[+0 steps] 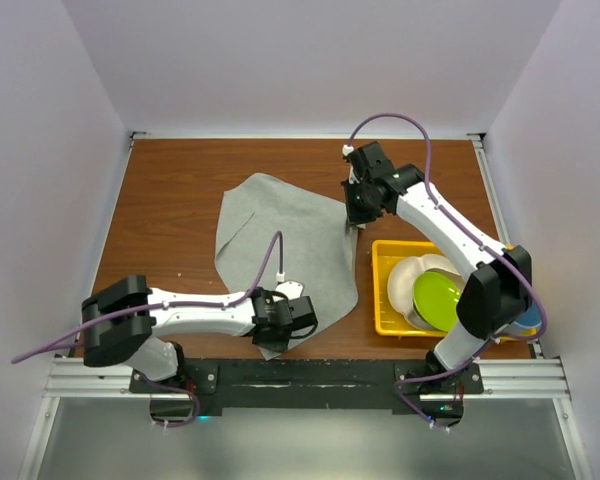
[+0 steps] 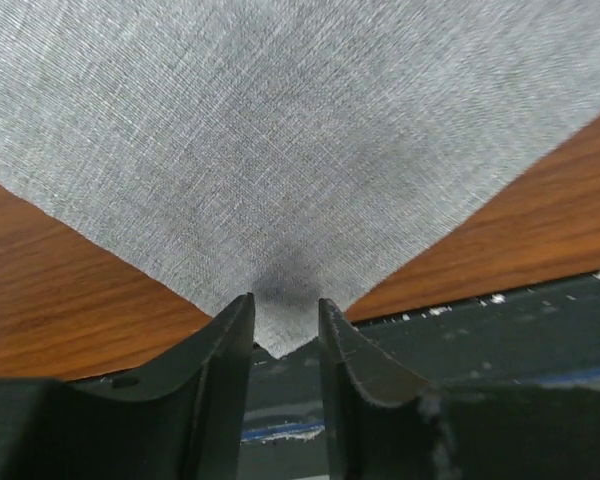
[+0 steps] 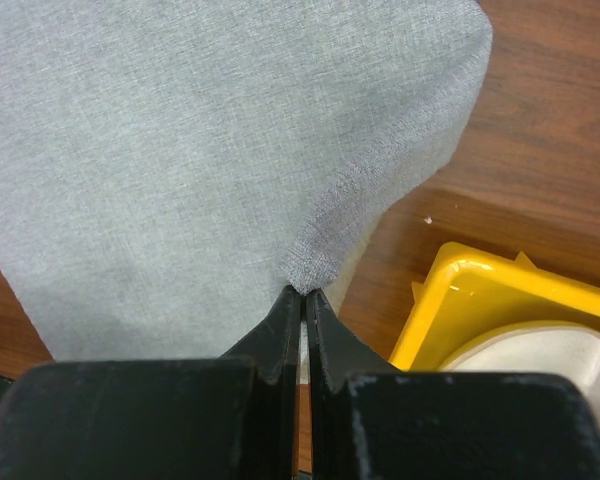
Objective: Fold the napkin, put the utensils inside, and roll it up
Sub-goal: Flatten the napkin out
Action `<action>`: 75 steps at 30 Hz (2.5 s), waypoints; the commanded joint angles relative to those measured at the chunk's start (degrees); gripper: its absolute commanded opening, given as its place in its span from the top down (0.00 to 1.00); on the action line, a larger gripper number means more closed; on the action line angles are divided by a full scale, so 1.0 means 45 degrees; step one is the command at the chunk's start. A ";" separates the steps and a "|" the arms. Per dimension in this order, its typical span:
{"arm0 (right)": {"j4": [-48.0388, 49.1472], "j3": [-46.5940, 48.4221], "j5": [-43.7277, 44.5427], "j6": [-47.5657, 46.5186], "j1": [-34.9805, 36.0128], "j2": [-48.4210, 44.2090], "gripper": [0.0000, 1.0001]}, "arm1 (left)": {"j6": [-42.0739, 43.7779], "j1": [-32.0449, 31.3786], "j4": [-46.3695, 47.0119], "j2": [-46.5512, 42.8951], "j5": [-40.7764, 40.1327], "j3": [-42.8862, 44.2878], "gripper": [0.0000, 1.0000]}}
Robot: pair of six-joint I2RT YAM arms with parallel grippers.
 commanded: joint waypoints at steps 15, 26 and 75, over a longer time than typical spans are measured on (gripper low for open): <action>0.0413 -0.0829 -0.0333 -0.0176 -0.0090 -0.1400 1.00 | -0.0564 -0.0532 0.1118 0.1037 -0.0241 -0.0878 0.63; -0.0425 0.3262 -0.0547 -0.0410 -0.0168 -0.0503 1.00 | 0.1028 0.3370 -0.4583 -0.2084 -0.5414 0.4972 1.00; 0.0649 0.4928 -0.1383 0.1504 -0.2217 0.3766 1.00 | 0.8830 1.3135 0.2995 0.3611 -0.5420 0.9487 1.00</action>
